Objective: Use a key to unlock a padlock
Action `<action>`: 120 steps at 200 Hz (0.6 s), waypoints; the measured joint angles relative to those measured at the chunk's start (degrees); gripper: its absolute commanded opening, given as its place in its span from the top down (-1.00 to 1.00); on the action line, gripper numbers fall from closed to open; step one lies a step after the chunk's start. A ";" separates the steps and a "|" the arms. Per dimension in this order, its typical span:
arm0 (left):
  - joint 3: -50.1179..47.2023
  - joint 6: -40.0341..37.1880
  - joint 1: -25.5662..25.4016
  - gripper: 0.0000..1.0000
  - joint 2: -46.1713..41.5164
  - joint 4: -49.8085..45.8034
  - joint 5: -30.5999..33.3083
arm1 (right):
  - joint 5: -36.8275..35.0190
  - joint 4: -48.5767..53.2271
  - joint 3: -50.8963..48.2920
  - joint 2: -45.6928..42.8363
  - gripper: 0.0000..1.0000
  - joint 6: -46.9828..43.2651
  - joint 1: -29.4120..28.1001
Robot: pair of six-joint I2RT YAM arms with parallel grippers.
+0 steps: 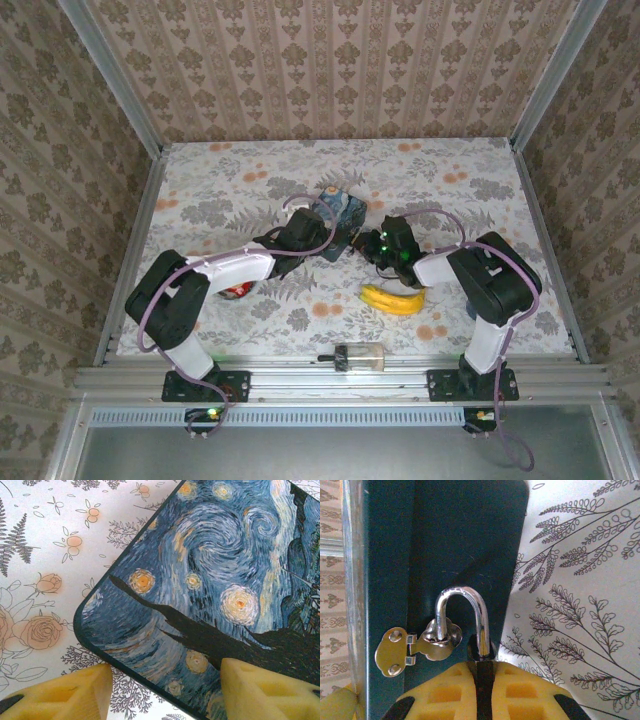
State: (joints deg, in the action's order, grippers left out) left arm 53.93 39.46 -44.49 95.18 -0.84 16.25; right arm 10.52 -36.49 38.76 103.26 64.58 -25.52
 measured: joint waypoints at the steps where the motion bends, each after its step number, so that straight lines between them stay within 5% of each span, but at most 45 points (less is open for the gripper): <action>1: 0.00 0.00 0.00 -0.15 0.00 0.00 0.00 | 0.00 -0.02 0.00 0.00 1.00 0.02 0.00; 120: -0.46 0.04 -0.11 -0.09 -0.20 1.14 -1.99 | -0.11 -7.10 -2.73 1.14 1.00 3.52 1.16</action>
State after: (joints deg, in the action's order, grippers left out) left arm 53.47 39.51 -44.60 94.98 0.30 14.26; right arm 10.41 -43.59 36.03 104.40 68.10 -24.36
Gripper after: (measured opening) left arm 0.547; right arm 0.111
